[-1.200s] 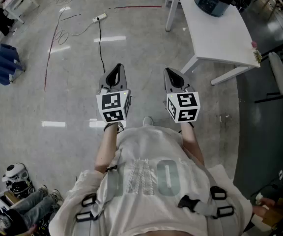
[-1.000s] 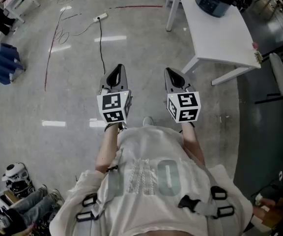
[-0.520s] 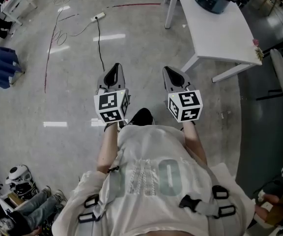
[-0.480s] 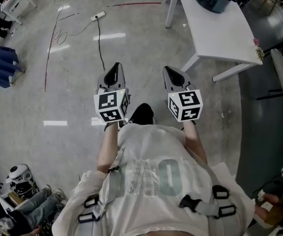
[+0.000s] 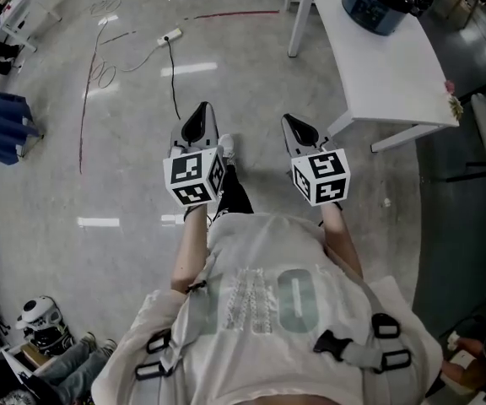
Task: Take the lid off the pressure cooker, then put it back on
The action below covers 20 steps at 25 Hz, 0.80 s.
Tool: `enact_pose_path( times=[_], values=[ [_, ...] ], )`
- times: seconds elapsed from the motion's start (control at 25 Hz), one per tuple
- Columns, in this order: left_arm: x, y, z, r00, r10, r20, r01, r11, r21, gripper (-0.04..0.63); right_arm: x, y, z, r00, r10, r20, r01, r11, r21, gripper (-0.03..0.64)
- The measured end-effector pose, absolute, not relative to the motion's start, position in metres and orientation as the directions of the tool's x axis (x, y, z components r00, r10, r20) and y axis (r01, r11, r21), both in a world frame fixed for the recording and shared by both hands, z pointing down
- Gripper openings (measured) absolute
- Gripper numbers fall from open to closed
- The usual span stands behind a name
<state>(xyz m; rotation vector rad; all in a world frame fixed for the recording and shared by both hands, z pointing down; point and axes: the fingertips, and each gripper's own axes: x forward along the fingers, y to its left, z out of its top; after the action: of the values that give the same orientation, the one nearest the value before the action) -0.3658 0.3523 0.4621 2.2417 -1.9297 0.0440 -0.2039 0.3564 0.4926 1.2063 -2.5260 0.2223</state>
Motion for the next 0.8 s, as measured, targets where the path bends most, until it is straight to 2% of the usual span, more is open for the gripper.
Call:
enact_pose_path(
  times=[0.24,0.8],
  values=[
    [-0.398,0.269,0.449,0.172,-0.979,0.114,-0.979,-0.156,0.133,0.017,-0.24,0.266,0.478,-0.574,-0.732,0.366,-0.775,0.63,0.043,0.009],
    [-0.494,0.053,0.436,0.243,-0.96,0.138,-0.968,-0.23,0.099,0.018,-0.336,0.057,0.465,-0.519,-0.761,0.389,-0.829,0.56,-0.012,0.009]
  ],
)
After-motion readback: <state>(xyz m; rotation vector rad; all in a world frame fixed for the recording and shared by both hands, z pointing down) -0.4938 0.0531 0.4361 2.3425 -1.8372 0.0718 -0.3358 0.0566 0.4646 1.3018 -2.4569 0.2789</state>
